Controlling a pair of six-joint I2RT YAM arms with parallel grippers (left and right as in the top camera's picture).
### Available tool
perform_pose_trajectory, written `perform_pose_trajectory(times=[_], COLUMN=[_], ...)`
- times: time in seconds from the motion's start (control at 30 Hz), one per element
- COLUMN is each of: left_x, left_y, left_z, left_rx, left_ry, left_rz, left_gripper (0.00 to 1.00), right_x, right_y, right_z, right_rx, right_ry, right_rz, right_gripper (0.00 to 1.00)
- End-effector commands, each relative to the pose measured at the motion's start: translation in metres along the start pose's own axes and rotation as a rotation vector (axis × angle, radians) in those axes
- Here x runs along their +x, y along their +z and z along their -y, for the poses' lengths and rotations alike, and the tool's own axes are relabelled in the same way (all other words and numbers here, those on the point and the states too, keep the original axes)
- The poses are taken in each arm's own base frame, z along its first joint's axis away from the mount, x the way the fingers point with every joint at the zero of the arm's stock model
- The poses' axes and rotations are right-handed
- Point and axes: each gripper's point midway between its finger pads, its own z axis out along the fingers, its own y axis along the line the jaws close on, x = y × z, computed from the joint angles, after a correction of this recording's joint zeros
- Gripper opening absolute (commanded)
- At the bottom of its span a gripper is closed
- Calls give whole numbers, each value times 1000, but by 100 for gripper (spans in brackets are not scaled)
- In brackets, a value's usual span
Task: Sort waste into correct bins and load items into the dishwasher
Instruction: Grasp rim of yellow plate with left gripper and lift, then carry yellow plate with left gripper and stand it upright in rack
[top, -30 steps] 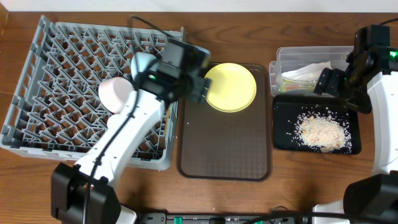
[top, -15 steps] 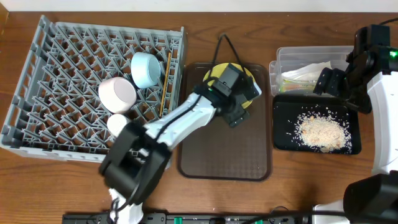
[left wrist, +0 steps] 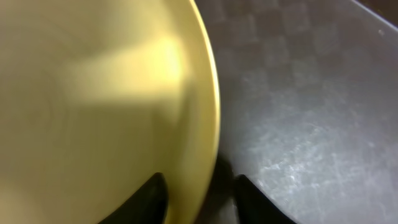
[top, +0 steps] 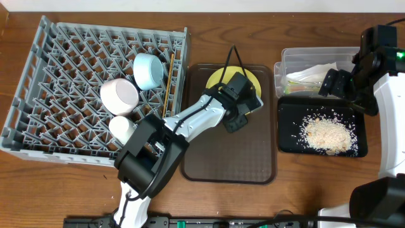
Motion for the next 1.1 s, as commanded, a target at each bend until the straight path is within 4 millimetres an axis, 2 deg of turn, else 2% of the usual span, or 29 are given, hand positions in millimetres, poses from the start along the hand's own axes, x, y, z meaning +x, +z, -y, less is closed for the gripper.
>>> perform_pose_trajectory(times=[0.0,0.07,0.23,0.27,0.37,0.5,0.6,0.73,0.83,0.9,0.93,1.07], left_x=[5,5,7,8,13,15,10,-16,-35,-43,-49,-55], left_y=[4,5,5,5,5,1,-9,-52,-93,-117,-137,-185], left_z=[16,24,34,35,36,36,28,24,23,21,18,3], left_rx=[34,43,55,57,63,57,10,-40,-73,-95,-119,-184], left_ry=[-13,2,19,18,15,15,21,35,46,49,48,25], left_rz=[-30,-42,-60,-65,-83,-93,-78,31,131,186,229,331], left_gripper=[31,24,19,14,9,8,8,8,8,8,8,8], right_x=[-4,-4,-4,-4,-4,-3,-3,-3,-3,-3,-3,-3], right_y=[-6,-6,-6,-6,-6,-6,-6,-6,-6,-6,-6,-6], right_z=[1,1,1,1,1,2,2,2,2,2,2,2], right_rx=[-3,-3,-3,-3,-3,-2,-2,-2,-2,-2,-2,-2], right_ry=[-2,-2,-2,-2,-2,-2,-2,-2,-2,-2,-2,-2], right_rz=[21,21,20,20,20,19,18,17,17,17,17,17], right_gripper=[96,96,96,96,96,96,96,96,96,96,96,96])
